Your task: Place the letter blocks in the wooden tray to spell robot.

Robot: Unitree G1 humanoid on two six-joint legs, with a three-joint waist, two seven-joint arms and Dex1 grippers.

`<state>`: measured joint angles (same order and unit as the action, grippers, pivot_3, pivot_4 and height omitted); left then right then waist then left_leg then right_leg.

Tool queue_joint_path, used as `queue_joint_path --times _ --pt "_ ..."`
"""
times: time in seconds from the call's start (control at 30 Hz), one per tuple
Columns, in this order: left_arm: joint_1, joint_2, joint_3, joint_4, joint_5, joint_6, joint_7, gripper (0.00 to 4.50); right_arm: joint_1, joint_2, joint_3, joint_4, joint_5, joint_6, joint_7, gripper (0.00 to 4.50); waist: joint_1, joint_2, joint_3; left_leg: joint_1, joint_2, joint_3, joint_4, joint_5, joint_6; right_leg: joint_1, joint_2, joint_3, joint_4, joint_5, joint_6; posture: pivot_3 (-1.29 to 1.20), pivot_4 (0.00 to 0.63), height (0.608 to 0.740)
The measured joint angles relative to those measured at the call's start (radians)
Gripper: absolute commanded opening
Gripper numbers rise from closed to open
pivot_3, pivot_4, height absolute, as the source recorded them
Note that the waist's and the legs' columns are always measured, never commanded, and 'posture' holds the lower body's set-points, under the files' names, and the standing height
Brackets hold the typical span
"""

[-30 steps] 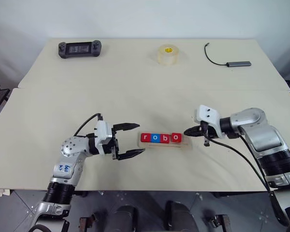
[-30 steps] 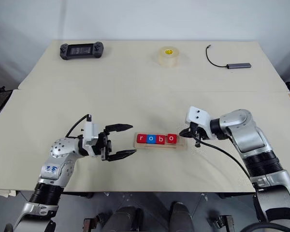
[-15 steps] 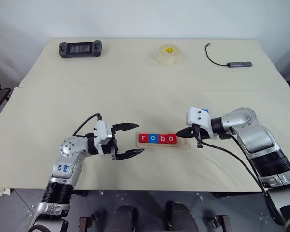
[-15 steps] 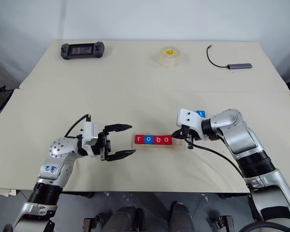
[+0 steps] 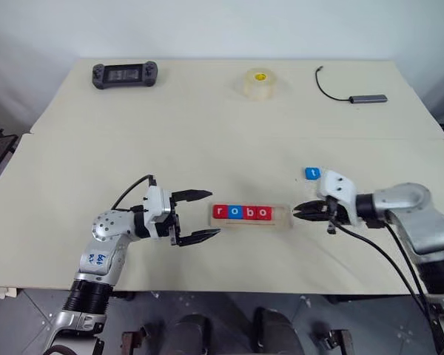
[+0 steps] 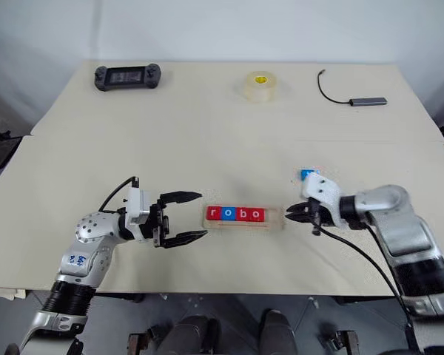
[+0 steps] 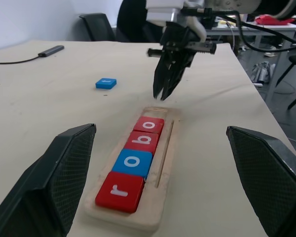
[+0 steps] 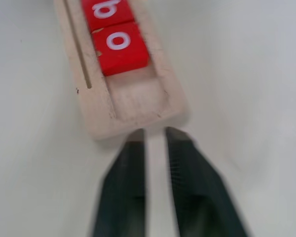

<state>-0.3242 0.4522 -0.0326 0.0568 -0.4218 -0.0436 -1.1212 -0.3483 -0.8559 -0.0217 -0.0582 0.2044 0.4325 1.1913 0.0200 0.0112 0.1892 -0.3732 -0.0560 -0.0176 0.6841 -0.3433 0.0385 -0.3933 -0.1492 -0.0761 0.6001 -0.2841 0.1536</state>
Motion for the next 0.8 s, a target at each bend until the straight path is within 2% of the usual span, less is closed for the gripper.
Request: queue_joint_path --times 0.1,0.27,0.4,0.57,0.7,0.8 --pt "0.018 0.009 0.02 0.005 -0.001 -0.003 -0.001 4.5 0.183 0.008 -0.156 -0.053 0.019 -0.079 -0.065 2.7 0.011 0.0 0.0 0.0 0.0 0.0 0.0 0.0 0.0 0.001 0.0 0.0 0.0 0.0 0.0 0.0 0.15 0.74" --pt "0.023 0.013 0.033 0.011 -0.002 -0.003 0.003 4.5 0.386 0.11 -0.414 -0.061 0.08 -0.192 -0.193 4.41 0.007 0.0 0.0 0.002 0.0 0.001 0.0 0.0 0.0 0.002 0.0 0.001 0.001 0.0 0.0 0.0 0.15 0.74" --pt "0.021 0.013 0.036 0.037 -0.002 -0.003 0.002 4.5 0.49 0.2 -0.496 -0.062 0.094 -0.26 -0.279 4.46 0.005 0.0 0.0 0.003 0.0 0.002 0.0 0.0 0.0 0.001 0.001 0.002 0.002 0.0 0.0 0.0 0.15 0.74" --pt "0.001 0.01 0.035 0.057 -0.002 -0.014 -0.008 4.5 0.506 0.265 -0.499 -0.061 0.116 -0.302 -0.352 4.46 0.001 0.0 -0.001 0.004 0.0 0.003 0.0 0.0 0.0 0.001 0.001 0.004 0.003 0.0 0.0 0.0 0.15 0.74" --pt "-0.018 0.005 0.035 0.081 -0.001 -0.026 -0.012 4.5 0.422 0.281 -0.461 -0.059 0.12 -0.292 -0.408 4.46 -0.001 0.0 -0.001 0.004 0.0 0.004 0.0 0.0 0.0 0.001 0.001 0.005 0.004 0.0 0.0 0.0 0.15 0.74" --pt "-0.033 -0.004 0.033 0.092 -0.001 -0.032 -0.014 4.5 0.284 0.281 -0.387 -0.054 0.122 -0.19 -0.463 4.46 -0.004 0.0 -0.001 0.004 0.0 0.003 0.0 0.0 0.0 0.0 0.001 0.005 0.004 0.0 0.0 0.0 0.15 0.74"
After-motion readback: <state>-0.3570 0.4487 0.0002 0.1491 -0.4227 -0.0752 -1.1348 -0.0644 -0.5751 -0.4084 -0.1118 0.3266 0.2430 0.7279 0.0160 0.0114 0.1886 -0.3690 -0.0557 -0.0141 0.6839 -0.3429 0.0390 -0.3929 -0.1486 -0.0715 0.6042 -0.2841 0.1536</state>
